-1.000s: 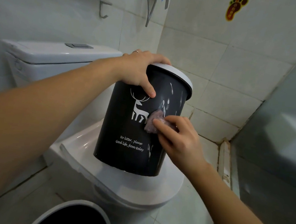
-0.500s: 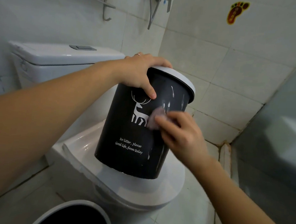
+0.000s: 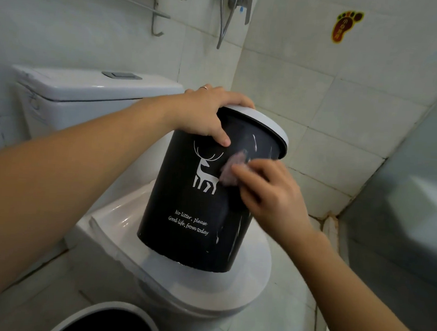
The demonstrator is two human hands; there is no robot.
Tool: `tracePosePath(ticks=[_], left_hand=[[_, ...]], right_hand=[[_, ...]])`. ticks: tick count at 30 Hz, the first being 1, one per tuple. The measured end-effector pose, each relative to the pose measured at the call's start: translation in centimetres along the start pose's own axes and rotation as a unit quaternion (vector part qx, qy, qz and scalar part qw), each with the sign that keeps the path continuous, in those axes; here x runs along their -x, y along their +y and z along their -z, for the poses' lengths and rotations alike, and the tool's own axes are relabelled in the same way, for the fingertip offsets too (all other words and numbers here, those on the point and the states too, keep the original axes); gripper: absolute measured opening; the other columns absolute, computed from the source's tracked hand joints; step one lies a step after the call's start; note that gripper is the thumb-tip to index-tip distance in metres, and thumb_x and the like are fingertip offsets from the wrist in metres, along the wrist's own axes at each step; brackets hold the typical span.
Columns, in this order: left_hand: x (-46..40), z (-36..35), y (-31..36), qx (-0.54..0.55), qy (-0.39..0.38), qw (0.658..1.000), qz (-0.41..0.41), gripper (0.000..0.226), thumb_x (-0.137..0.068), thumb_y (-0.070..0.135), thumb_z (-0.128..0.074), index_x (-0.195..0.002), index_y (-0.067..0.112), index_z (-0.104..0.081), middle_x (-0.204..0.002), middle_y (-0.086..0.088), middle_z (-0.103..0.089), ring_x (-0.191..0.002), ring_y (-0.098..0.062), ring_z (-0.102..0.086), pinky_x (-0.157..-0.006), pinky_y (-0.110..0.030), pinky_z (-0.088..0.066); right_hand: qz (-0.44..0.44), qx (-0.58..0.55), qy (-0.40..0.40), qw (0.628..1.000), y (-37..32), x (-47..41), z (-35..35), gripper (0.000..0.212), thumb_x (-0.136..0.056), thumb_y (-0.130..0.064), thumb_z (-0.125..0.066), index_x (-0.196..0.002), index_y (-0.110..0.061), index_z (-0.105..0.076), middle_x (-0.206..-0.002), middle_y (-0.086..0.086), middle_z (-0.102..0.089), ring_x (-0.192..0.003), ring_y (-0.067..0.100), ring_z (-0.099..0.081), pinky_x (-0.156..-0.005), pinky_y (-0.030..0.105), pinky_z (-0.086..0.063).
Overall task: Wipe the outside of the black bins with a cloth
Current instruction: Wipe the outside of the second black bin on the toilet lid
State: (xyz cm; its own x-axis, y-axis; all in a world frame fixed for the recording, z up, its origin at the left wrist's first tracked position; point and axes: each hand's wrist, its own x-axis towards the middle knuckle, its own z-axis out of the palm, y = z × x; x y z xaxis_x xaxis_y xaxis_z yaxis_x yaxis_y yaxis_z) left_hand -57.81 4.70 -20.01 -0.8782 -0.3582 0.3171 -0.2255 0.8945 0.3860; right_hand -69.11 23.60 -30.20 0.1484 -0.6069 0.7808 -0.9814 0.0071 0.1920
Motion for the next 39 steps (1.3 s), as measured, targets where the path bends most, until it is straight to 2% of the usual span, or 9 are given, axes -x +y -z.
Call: tracePosePath(ticks=[5, 10, 17, 21, 25, 28, 34, 39], left_hand=[[0.1, -0.1, 0.7, -0.024, -0.004, 1.000, -0.007, 0.079, -0.074, 0.027, -0.082, -0.137, 0.052, -0.042, -0.124, 0.007, -0.048, -0.130, -0.023, -0.035, -0.111, -0.046, -0.029], [0.2, 0.1, 0.5, -0.010, -0.011, 1.000, -0.018, 0.075, -0.074, 0.029, -0.081, -0.135, 0.051, -0.044, -0.125, 0.005, -0.050, -0.127, -0.022, -0.036, -0.111, -0.048, -0.030], [0.4, 0.3, 0.1, 0.008, -0.010, 1.000, -0.003, 0.075, -0.074, 0.025, -0.082, -0.132, 0.053, -0.045, -0.125, 0.005, -0.050, -0.127, -0.021, -0.035, -0.110, -0.048, -0.031], [0.3, 0.2, 0.1, 0.011, -0.010, 1.000, -0.001, 0.076, -0.073, 0.025, -0.082, -0.133, 0.053, -0.045, -0.129, 0.005, -0.050, -0.129, -0.022, -0.035, -0.110, -0.047, -0.032], [0.5, 0.3, -0.3, 0.017, -0.004, 1.000, 0.006, 0.078, -0.072, 0.024, -0.083, -0.133, 0.053, -0.045, -0.127, 0.003, -0.050, -0.128, -0.022, -0.036, -0.110, -0.046, -0.033], [0.5, 0.3, -0.4, 0.022, -0.005, 1.000, 0.002, 0.077, -0.072, 0.023, -0.083, -0.132, 0.053, -0.046, -0.126, 0.002, -0.051, -0.127, -0.022, -0.036, -0.110, -0.047, -0.033], [0.5, 0.2, -0.1, 0.023, -0.012, 1.000, -0.002, 0.074, -0.072, 0.023, -0.082, -0.128, 0.057, -0.045, -0.128, 0.005, -0.051, -0.127, -0.021, -0.034, -0.110, -0.047, -0.033], [0.5, 0.2, -0.3, 0.023, -0.009, 1.000, -0.003, 0.075, -0.071, 0.022, -0.083, -0.129, 0.054, -0.047, -0.127, 0.004, -0.051, -0.126, -0.022, -0.035, -0.109, -0.047, -0.033]], right_hand=[[-0.101, 0.012, 0.066, 0.993, 1.8, -3.3, 0.4, 0.026, -0.087, -0.004, -0.069, -0.112, -0.006, -0.073, -0.099, 0.017, -0.066, -0.089, 0.038, -0.062, -0.078, 0.038, -0.049], [-0.041, 0.012, 0.050, 0.998, 1.3, -3.8, 0.2, 0.025, -0.086, -0.004, -0.070, -0.111, -0.006, -0.073, -0.099, 0.018, -0.066, -0.086, 0.038, -0.062, -0.077, 0.039, -0.050], [-0.070, 0.018, 0.052, 0.996, 3.3, -3.0, 1.1, 0.027, -0.086, -0.001, -0.070, -0.112, -0.005, -0.073, -0.097, 0.016, -0.066, -0.086, 0.037, -0.062, -0.076, 0.039, -0.050], [-0.094, -0.007, 0.056, 0.994, 2.6, -2.7, 0.5, 0.028, -0.085, -0.003, -0.071, -0.112, -0.005, -0.072, -0.099, 0.014, -0.066, -0.089, 0.033, -0.062, -0.078, 0.033, -0.048], [-0.027, -0.011, 0.029, 0.999, 1.4, -0.4, 0.0, 0.027, -0.085, -0.001, -0.070, -0.111, -0.004, -0.072, -0.100, 0.015, -0.065, -0.083, 0.035, -0.060, -0.074, 0.039, -0.051], [0.012, -0.012, -0.007, 1.000, 1.1, 0.5, 0.2, 0.024, -0.089, -0.004, -0.067, -0.112, -0.005, -0.072, -0.101, 0.014, -0.065, -0.081, 0.032, -0.058, -0.071, 0.039, -0.050], [-0.087, -0.003, 0.052, 0.995, 2.6, -3.0, 1.1, 0.026, -0.086, -0.004, -0.071, -0.112, -0.005, -0.072, -0.100, 0.013, -0.067, -0.088, 0.036, -0.062, -0.079, 0.037, -0.048], [-0.034, -0.007, 0.028, 0.999, 1.9, -1.9, 0.8, 0.026, -0.087, -0.004, -0.071, -0.113, -0.004, -0.072, -0.102, 0.015, -0.067, -0.086, 0.037, -0.061, -0.078, 0.041, -0.051]])
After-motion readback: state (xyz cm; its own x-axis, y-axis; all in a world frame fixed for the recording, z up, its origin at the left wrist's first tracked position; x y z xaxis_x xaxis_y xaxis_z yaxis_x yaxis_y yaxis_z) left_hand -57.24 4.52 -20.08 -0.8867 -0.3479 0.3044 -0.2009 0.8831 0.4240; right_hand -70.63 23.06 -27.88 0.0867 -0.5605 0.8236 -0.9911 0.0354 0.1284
